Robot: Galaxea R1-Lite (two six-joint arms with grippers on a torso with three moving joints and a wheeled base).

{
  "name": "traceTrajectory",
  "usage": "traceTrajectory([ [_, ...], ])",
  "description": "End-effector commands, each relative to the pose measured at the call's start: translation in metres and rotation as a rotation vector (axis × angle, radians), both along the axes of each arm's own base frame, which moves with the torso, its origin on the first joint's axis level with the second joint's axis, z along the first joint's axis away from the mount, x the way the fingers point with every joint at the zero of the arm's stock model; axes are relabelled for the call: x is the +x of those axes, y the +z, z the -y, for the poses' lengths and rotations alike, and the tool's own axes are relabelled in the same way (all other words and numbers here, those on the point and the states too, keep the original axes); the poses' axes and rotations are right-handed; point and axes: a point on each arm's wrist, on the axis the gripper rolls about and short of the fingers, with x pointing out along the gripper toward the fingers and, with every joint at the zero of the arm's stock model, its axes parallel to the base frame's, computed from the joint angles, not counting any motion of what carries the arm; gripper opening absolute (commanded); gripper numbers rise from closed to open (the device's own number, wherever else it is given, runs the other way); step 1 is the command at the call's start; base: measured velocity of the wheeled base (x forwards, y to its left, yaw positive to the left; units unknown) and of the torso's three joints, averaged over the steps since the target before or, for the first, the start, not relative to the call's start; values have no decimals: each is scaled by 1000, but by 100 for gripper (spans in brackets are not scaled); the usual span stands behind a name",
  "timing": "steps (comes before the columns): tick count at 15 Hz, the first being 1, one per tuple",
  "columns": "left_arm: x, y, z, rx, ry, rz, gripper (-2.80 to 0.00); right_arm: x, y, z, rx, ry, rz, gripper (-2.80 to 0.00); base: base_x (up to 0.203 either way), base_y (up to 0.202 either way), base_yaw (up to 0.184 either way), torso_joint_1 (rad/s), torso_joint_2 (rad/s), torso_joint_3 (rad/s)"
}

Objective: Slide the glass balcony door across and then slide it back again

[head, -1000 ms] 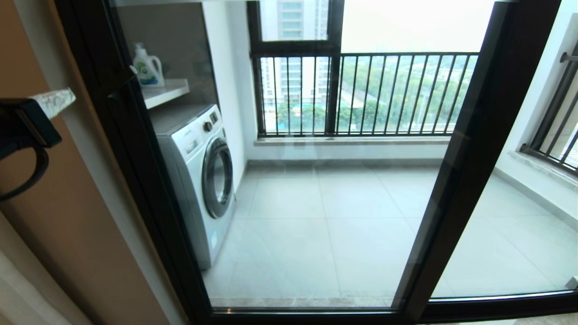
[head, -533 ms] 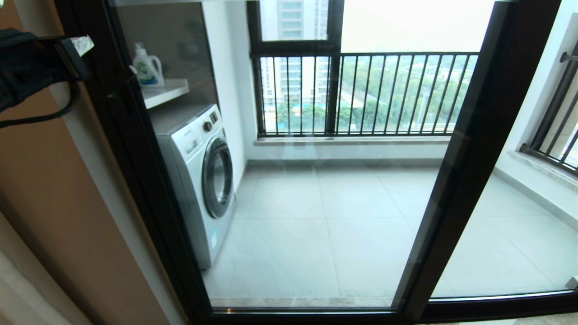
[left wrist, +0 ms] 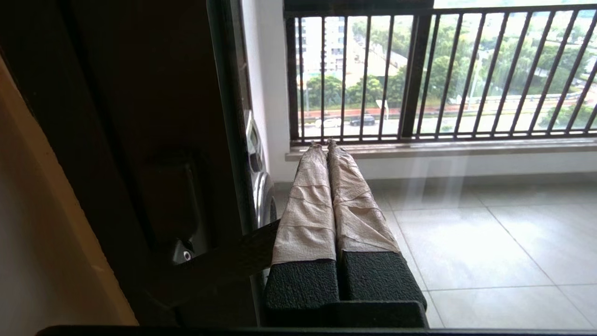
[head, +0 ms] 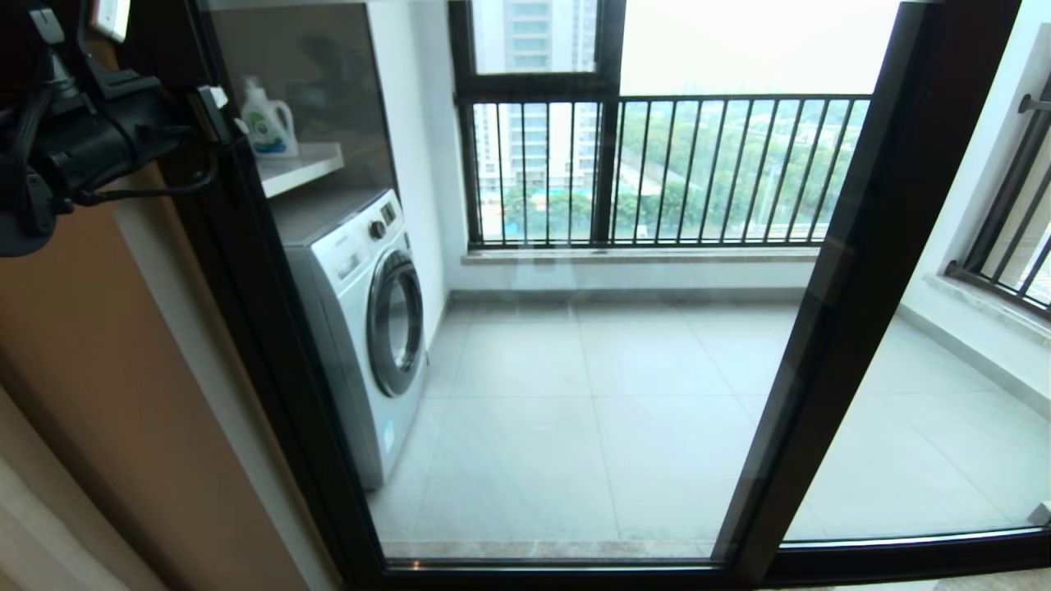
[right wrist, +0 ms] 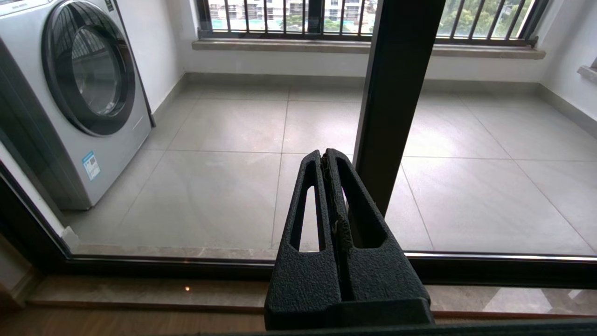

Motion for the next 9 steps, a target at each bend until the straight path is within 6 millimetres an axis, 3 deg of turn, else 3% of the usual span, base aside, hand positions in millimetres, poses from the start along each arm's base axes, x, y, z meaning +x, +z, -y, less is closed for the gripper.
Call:
traceTrajectory([
  [1,15,-14,-3,-5,2,-33,-280,1,-3,0,0,1,-13,-280,0,0,0,0,0,0],
  [9,20,-34,-3,-11,22,-88,-280,1,-3,0,-1,1,-13,-280,0,0,0,0,0,0],
])
